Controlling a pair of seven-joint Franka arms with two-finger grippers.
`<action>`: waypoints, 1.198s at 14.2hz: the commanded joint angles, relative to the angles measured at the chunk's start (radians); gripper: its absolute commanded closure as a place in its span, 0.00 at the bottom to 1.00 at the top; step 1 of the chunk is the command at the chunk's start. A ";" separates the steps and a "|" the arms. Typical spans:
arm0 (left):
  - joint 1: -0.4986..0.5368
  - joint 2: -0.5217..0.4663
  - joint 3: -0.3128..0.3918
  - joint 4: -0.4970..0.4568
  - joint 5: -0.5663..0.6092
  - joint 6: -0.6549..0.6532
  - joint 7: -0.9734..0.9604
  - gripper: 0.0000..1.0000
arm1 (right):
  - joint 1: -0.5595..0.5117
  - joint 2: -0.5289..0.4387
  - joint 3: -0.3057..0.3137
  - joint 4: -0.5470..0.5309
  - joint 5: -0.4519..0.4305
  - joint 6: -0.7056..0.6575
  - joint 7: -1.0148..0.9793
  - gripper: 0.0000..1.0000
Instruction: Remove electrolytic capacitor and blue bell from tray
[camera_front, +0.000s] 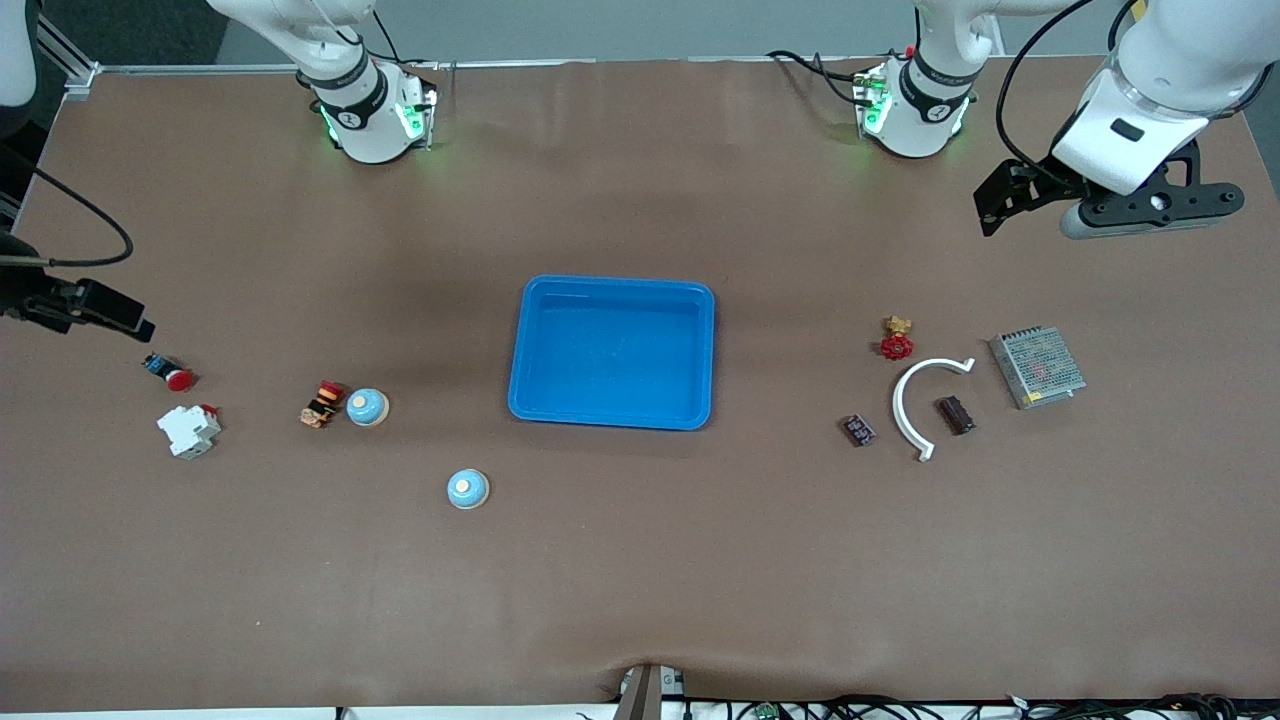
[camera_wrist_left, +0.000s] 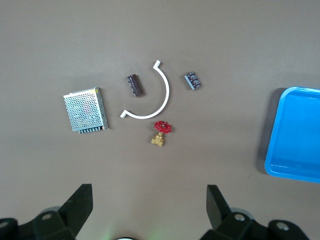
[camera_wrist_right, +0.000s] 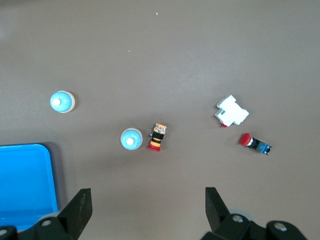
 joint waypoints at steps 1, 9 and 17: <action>0.018 -0.022 -0.014 0.000 -0.011 -0.017 -0.001 0.00 | -0.028 -0.069 0.016 -0.069 -0.008 0.018 0.003 0.00; 0.018 -0.019 -0.008 0.019 -0.010 -0.033 -0.001 0.00 | -0.026 -0.090 0.007 -0.045 -0.013 0.006 -0.006 0.00; 0.048 -0.021 -0.004 0.025 -0.010 -0.053 0.007 0.00 | -0.025 -0.093 0.002 -0.008 -0.011 -0.031 -0.008 0.00</action>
